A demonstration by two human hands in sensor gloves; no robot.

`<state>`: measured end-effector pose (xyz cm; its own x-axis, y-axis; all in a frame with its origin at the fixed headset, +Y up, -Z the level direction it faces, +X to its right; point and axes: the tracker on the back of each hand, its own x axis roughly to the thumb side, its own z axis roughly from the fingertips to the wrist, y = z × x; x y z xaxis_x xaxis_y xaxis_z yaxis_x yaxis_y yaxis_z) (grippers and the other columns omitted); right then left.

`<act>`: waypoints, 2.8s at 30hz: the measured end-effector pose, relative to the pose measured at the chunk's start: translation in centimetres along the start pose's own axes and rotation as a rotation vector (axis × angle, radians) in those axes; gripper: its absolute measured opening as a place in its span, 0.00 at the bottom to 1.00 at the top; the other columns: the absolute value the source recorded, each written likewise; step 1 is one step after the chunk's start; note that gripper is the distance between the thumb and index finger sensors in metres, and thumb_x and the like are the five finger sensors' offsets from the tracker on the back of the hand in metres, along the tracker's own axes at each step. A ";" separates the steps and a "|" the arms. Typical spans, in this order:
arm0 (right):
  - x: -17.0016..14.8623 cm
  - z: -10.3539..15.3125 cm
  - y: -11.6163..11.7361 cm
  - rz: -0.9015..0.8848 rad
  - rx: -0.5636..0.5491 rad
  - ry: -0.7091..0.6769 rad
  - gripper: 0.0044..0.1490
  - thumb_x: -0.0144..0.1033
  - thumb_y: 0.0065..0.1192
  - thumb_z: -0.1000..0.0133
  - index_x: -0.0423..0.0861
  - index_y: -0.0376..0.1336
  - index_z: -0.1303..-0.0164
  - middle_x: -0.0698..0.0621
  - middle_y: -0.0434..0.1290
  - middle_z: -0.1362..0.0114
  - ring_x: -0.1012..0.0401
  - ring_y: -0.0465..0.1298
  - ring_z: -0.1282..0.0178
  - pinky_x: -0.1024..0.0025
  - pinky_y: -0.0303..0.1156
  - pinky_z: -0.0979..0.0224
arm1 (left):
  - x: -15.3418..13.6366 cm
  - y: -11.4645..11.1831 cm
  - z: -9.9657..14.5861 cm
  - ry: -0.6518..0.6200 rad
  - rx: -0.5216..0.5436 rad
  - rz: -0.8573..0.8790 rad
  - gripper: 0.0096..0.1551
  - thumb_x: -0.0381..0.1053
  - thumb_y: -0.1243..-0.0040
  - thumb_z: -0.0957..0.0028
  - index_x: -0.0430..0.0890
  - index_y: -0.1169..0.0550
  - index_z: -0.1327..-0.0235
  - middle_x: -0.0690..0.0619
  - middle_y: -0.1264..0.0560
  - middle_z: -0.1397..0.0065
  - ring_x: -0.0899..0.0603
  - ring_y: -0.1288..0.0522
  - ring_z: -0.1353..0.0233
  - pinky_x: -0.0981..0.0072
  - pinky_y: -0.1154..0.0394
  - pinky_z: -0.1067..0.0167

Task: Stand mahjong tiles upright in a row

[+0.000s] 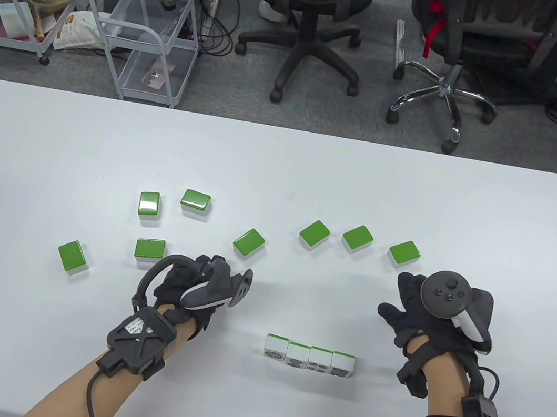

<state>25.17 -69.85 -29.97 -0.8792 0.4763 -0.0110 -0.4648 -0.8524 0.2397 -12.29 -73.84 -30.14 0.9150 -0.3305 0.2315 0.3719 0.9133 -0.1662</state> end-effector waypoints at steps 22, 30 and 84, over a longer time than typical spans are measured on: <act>0.0 0.0 0.2 -0.015 0.044 -0.001 0.52 0.52 0.64 0.57 0.38 0.51 0.29 0.31 0.50 0.22 0.28 0.55 0.28 0.31 0.59 0.34 | 3.0 0.5 1.0 -0.425 -0.325 0.610 0.42 0.66 0.36 0.77 0.57 0.25 0.42 0.58 0.18 0.36 0.56 0.05 0.51 0.61 0.17 0.39; 0.1 -0.1 0.2 -0.023 0.055 -0.011 0.52 0.53 0.63 0.57 0.38 0.51 0.29 0.31 0.50 0.22 0.28 0.55 0.27 0.31 0.58 0.34 | 2.9 0.3 0.6 -0.413 -0.252 0.645 0.41 0.67 0.38 0.78 0.59 0.24 0.44 0.63 0.14 0.43 0.58 0.05 0.54 0.65 0.18 0.38; -0.1 0.0 0.0 -0.012 0.034 0.006 0.52 0.53 0.63 0.57 0.37 0.52 0.30 0.30 0.50 0.23 0.27 0.55 0.28 0.30 0.59 0.35 | -7.4 -0.9 -1.3 0.042 -0.274 0.333 0.47 0.57 0.40 0.72 0.52 0.38 0.33 0.48 0.31 0.26 0.52 0.11 0.44 0.54 0.21 0.36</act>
<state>25.25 -69.88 -29.93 -0.8743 0.4849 -0.0199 -0.4714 -0.8388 0.2723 -19.20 -72.55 -32.99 0.9955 -0.0426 0.0841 0.0777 0.8764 -0.4753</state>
